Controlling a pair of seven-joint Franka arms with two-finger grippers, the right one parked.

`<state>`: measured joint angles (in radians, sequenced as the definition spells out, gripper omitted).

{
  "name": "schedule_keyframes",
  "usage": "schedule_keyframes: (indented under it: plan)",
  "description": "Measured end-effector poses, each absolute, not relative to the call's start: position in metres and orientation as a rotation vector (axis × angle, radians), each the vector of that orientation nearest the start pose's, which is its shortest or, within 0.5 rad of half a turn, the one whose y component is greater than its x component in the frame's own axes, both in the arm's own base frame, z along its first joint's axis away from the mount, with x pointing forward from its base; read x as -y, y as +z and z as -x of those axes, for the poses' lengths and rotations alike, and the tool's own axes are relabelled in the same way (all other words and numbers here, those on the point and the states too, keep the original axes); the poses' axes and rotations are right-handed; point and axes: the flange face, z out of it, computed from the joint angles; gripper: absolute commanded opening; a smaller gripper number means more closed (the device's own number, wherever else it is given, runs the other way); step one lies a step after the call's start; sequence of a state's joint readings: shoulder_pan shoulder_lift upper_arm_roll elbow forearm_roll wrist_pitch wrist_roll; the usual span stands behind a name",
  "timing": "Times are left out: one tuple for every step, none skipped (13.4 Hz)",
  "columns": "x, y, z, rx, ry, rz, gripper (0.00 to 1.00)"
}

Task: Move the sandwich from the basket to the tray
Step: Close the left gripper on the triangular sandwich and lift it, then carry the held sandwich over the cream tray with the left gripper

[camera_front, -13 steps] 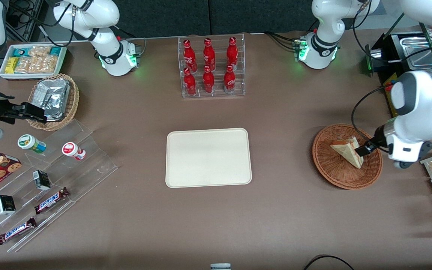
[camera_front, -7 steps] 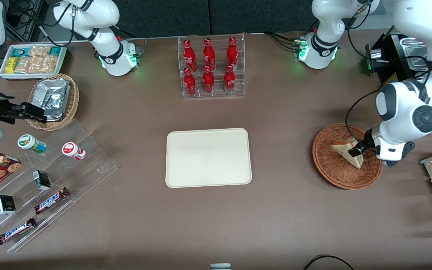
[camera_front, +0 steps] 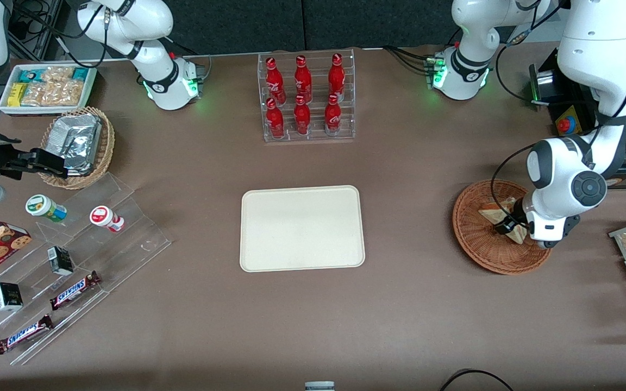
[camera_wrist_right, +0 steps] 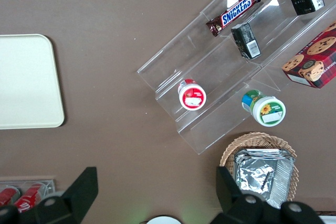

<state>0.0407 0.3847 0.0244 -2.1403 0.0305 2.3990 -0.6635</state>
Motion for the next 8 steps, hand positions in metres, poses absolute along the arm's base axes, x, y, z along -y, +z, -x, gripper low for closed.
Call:
schedule_keyframes:
  plan:
    - [-0.037,0.215,-0.559,1.06,0.163,2.886,0.03]
    - [-0.037,0.221,-0.562,1.062,0.149,2.89,0.02]
    - [-0.037,0.231,-0.565,1.063,0.14,2.891,0.02]
    - [-0.037,0.246,-0.569,1.063,0.146,2.889,0.02]
    - [-0.036,0.268,-0.574,1.061,0.162,2.885,0.02]
    - [-0.034,0.296,-0.58,1.056,0.183,2.881,0.02]
    - [-0.028,0.33,-0.587,1.043,0.205,2.881,0.02]
    - [-0.016,0.365,-0.594,1.015,0.222,2.89,0.02]
